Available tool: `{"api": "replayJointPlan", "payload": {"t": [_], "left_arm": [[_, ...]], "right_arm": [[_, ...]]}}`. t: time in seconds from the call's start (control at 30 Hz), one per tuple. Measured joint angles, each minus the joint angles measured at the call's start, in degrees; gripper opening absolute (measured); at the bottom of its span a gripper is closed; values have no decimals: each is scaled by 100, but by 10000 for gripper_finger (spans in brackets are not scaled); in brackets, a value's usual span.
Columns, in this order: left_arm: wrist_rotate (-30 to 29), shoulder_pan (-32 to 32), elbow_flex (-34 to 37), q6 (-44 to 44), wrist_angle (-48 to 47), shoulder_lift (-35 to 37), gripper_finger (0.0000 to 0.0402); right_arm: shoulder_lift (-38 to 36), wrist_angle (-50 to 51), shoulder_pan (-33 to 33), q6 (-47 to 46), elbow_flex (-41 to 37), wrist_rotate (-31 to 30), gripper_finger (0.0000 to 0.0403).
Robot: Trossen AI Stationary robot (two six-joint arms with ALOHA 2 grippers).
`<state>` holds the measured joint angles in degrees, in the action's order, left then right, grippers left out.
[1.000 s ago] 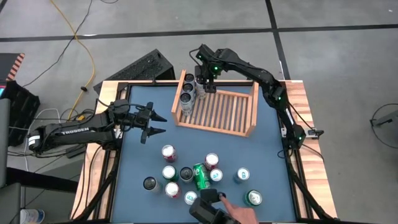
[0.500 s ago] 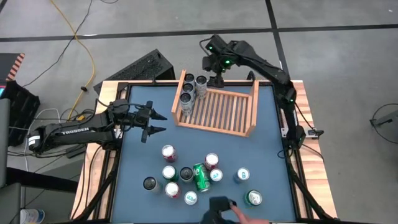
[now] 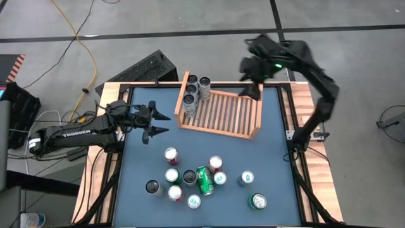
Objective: Place canned beverage on shelf
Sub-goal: Put the white yellow soda can on the shelf aligned with the other white yellow soda can
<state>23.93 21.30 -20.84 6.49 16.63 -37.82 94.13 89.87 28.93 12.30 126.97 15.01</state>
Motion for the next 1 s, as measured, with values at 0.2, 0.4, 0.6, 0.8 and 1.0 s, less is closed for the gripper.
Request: {"api": "replayJointPlan", "payload": {"t": [0.2, 0.4, 0.6, 0.8, 1.0], "left_arm": [[355, -4, -2, 183, 73, 2, 224], [584, -42, -2, 305, 578, 2, 224], [578, -48, -2, 376, 758, 2, 224], [578, -48, -4, 693, 809, 0, 224], [755, -62, -4, 883, 1059, 2, 224]], "right_arm": [[-1532, -388, -422, -1006, -1770, -157, 333], [-3010, -1945, -1028, -1866, -4025, -186, 333], [-3841, -4243, -1648, -2554, -5937, -184, 333], [-3608, -6206, -2246, -2896, -6687, -171, 333], [-2816, -6993, -2818, -2786, -6472, -136, 333]]}}
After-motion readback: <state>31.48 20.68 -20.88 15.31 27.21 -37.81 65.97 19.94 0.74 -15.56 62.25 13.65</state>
